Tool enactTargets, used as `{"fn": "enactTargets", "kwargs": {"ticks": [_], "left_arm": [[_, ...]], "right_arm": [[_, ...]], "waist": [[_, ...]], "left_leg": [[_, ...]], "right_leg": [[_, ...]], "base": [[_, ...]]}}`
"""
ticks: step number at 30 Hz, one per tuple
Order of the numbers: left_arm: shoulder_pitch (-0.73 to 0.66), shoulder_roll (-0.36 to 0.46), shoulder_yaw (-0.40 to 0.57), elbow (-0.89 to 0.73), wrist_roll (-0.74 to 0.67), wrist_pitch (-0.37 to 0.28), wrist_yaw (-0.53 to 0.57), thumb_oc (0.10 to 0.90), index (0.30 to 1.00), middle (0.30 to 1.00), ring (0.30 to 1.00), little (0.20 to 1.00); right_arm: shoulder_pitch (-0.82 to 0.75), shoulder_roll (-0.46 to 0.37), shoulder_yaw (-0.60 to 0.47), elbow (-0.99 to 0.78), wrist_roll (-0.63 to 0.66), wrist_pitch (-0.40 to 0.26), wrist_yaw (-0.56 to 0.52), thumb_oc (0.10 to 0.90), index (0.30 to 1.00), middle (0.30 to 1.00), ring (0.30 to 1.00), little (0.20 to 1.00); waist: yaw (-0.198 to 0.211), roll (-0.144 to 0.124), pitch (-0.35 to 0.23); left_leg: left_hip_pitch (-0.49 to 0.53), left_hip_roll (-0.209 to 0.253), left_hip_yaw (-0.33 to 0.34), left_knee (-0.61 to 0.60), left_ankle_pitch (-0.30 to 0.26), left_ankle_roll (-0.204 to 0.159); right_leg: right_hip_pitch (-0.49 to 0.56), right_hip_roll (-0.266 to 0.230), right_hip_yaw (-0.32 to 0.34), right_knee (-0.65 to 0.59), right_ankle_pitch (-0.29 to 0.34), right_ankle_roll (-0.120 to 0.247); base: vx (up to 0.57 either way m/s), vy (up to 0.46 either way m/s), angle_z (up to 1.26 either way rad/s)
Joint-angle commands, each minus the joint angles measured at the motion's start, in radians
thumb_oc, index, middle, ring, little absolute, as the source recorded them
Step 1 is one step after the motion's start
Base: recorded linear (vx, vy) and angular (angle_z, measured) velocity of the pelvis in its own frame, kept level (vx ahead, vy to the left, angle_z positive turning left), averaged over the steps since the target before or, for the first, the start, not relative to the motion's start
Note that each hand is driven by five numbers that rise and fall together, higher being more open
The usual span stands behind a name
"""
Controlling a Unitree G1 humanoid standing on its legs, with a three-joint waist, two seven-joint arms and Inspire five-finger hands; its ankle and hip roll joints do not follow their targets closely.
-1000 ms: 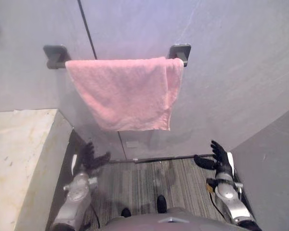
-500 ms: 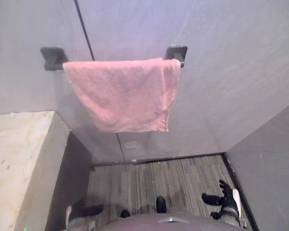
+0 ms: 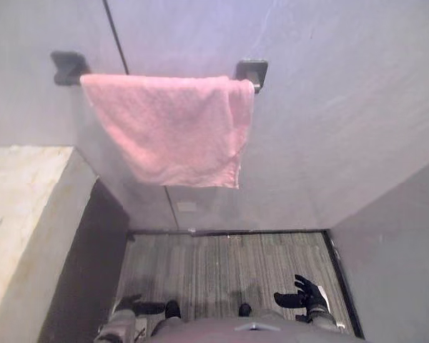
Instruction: Organize the bathroom.
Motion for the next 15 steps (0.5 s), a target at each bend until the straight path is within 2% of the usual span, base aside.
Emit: {"fn": "enactTargets", "kwargs": {"ticks": [1,3,5,9,10,11,12,15], "left_arm": [[-0.031,0.041,-0.012,0.037,0.078,-0.001,0.014,0.8,0.9,0.9,0.9,0.9],[-0.042,0.038,-0.022,0.05,0.089,0.019,0.011,0.8,0.9,0.9,0.9,0.9],[-0.039,0.032,-0.026,0.058,0.062,0.022,0.021,0.8,0.9,0.9,0.9,0.9],[-0.025,0.022,-0.001,0.069,0.014,0.035,0.055,0.8,0.9,0.9,0.9,0.9],[-0.025,0.022,-0.001,0.069,0.014,0.035,0.055,0.8,0.9,0.9,0.9,0.9],[-0.004,0.013,0.026,0.08,0.026,0.017,0.064,0.8,0.9,0.9,0.9,0.9],[0.01,0.012,0.042,0.085,0.043,0.006,0.07,0.8,0.9,0.9,0.9,0.9],[0.031,0.013,0.062,0.091,0.073,-0.01,0.063,0.8,0.9,0.9,0.9,0.9]], "right_arm": [[-0.023,-0.044,-0.001,-0.044,0.057,-0.001,0.029,0.8,0.9,0.9,0.9,0.9],[-0.016,-0.059,-0.002,-0.042,0.066,0.051,0.042,0.8,0.9,0.9,0.9,0.9],[-0.018,-0.062,-0.007,-0.015,0.059,0.082,0.052,0.8,0.9,0.9,0.9,0.9],[-0.028,-0.052,0.0,0.017,0.065,0.162,0.049,0.8,0.9,0.9,0.9,0.9],[-0.028,-0.052,0.0,0.017,0.065,0.162,0.049,0.8,0.9,0.9,0.9,0.9],[-0.028,-0.044,-0.007,0.036,0.087,0.182,0.049,0.8,0.9,0.9,0.9,0.9],[-0.025,-0.043,-0.013,0.044,0.087,0.182,0.056,0.8,0.9,0.9,0.9,0.9],[-0.012,-0.045,-0.031,0.045,0.091,0.162,0.066,0.8,0.9,0.9,0.9,0.9]], "waist": [[-0.023,-0.038,0.038],[-0.032,-0.036,0.052],[-0.03,-0.039,0.052],[-0.036,-0.069,0.017],[-0.036,-0.069,0.017],[-0.049,-0.084,0.002],[-0.058,-0.086,-0.01],[-0.077,-0.077,-0.022]], "left_leg": [[-0.145,-0.011,0.017,-0.038,0.016,0.048],[-0.15,-0.016,0.051,-0.038,0.019,0.046],[-0.109,-0.031,0.061,-0.005,0.014,0.051],[-0.03,-0.064,0.077,0.127,-0.081,0.077],[-0.03,-0.064,0.077,0.127,-0.081,0.077],[0.015,-0.051,0.096,0.207,-0.108,0.072],[0.047,-0.037,0.101,0.232,-0.112,0.066],[0.114,-0.004,0.098,0.254,-0.109,0.039]], "right_leg": [[0.026,0.035,0.048,0.121,-0.094,-0.01],[0.04,0.036,0.026,0.108,-0.089,-0.018],[0.052,0.021,0.005,0.074,-0.072,-0.024],[0.008,-0.02,-0.046,0.026,0.001,-0.021],[0.008,-0.02,-0.046,0.026,0.001,-0.021],[-0.014,-0.042,-0.076,0.003,0.035,-0.012],[-0.038,-0.052,-0.084,0.002,0.046,-0.012],[-0.074,-0.065,-0.107,0.01,0.061,-0.011]], "base": [[-0.32,-0.146,0.69],[-0.36,-0.093,0.93],[-0.34,-0.033,0.8],[-0.31,0.015,0.24],[-0.34,0.066,0.63],[-0.36,0.099,0.51],[-0.43,0.13,0.51],[-0.3,0.194,0.84]]}}
